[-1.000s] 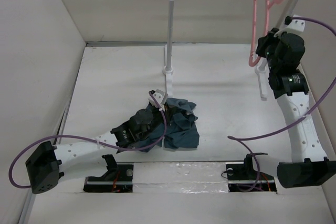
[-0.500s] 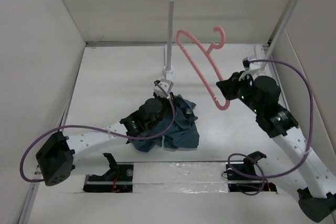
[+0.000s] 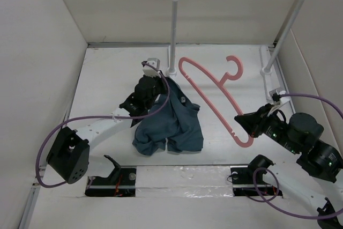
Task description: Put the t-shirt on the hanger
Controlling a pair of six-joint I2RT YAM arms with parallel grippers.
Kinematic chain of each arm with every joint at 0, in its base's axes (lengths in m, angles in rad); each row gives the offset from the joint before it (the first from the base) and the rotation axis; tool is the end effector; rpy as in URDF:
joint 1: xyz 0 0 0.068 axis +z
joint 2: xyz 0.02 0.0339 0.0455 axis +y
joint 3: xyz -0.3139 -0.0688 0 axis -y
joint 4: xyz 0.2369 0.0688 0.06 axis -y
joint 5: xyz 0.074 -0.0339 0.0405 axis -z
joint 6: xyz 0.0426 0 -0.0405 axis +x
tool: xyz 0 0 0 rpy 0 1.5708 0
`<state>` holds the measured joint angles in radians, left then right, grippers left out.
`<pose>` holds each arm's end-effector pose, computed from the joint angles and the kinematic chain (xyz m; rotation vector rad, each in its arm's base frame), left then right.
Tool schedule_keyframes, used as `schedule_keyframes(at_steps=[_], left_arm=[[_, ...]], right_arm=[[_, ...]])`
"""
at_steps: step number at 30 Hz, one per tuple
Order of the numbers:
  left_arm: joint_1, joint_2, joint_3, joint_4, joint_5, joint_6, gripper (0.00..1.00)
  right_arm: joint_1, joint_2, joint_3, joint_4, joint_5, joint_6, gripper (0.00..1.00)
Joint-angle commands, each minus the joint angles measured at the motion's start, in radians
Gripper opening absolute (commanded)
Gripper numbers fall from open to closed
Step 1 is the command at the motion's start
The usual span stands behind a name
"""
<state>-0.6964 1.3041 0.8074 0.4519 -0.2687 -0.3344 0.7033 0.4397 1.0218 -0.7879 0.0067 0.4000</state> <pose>0.2290 -0.1768 0.3510 0.0863 1.6427 -0.5770 0.0116 0.0095 0.4037 -0.2739 1.8253 0.7810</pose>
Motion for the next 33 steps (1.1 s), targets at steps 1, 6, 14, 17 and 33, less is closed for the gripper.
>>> schedule_keyframes(at_steps=[1, 6, 14, 17, 33], left_arm=[[0.064, -0.011, 0.053, 0.042, 0.054, -0.034, 0.0], [0.077, -0.019, 0.072, 0.031, 0.043, -0.031, 0.0], [0.077, -0.066, 0.017, 0.056, 0.102, -0.058, 0.0], [0.077, -0.086, -0.002, 0.062, 0.12, -0.063, 0.0], [0.046, -0.114, 0.064, 0.027, 0.143, -0.071, 0.0]], right_arm=[[0.015, 0.02, 0.076, -0.111, -0.028, 0.003, 0.0], [0.015, 0.048, 0.101, -0.148, -0.089, -0.015, 0.0], [0.015, 0.117, 0.069, -0.062, -0.113, -0.036, 0.0], [0.015, 0.149, 0.044, -0.018, -0.123, -0.043, 0.0], [0.015, 0.198, 0.032, 0.061, -0.188, -0.046, 0.0]])
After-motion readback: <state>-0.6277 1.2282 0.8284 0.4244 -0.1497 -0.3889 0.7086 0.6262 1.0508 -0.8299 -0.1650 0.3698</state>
